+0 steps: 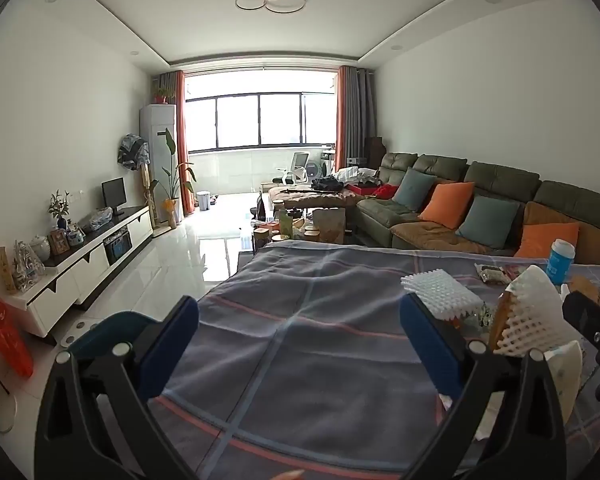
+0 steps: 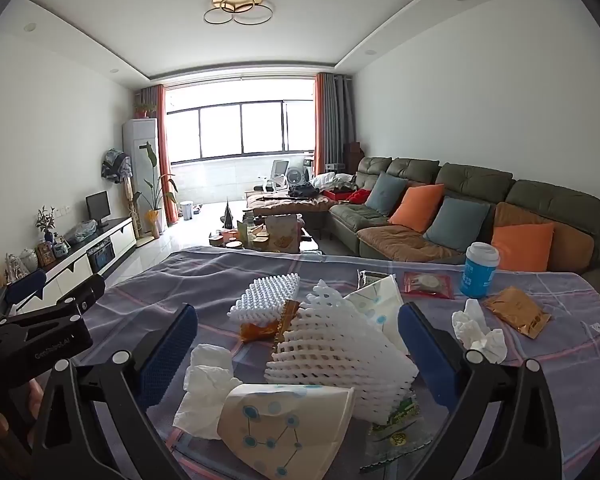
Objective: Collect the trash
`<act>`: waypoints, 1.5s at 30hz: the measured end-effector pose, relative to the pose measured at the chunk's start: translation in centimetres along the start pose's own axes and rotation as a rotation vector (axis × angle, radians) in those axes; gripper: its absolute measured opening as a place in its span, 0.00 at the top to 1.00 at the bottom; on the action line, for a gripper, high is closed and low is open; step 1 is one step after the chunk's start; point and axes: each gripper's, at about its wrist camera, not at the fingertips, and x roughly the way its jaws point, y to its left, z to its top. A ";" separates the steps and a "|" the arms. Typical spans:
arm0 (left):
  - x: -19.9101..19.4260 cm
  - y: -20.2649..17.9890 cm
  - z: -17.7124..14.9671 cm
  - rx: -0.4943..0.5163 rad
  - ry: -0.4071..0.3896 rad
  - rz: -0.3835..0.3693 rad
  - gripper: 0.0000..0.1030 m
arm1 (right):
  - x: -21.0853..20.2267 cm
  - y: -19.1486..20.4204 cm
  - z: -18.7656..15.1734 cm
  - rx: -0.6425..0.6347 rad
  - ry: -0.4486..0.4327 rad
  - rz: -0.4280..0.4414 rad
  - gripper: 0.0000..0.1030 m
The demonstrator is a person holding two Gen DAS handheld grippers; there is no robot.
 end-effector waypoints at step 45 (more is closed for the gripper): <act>-0.9 -1.1 0.3 -0.017 -0.041 -0.034 0.03 | -0.1 0.5 0.3 -0.030 -0.013 -0.019 0.03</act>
